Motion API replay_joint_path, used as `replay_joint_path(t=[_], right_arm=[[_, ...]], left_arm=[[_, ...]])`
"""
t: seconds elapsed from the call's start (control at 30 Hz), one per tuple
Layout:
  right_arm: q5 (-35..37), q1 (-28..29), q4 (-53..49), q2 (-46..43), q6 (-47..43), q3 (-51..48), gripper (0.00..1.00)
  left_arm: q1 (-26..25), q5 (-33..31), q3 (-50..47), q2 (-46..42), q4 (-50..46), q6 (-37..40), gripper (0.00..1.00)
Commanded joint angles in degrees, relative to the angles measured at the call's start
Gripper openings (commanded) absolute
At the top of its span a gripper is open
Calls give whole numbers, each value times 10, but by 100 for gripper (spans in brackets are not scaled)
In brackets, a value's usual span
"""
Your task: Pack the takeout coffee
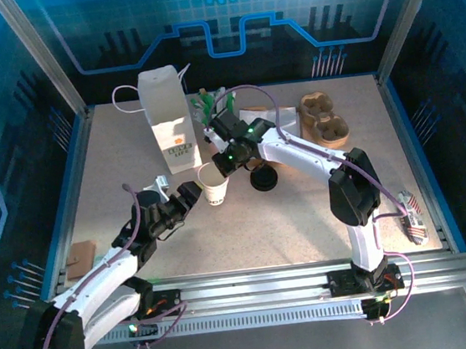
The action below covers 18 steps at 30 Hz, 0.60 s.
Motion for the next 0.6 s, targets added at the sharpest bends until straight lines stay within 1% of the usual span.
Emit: replay_joint_path(t=[0.0,0.27,0.47,0.57], right_arm=[[-13,5,2,-20,10,-1,0],[-23,7,2,-26,12,2,0],[-25,9,4,-27,12,-3,0],[-23,9,4,-25,12,-5,0]], left_arm=[[-4,13,-13,-5,22,-3,75],[-4,14,-29,11,50,-15,73],[-4,7,-31,3,53,-14,78],[-4,3,-39,-13,64,-13,78]])
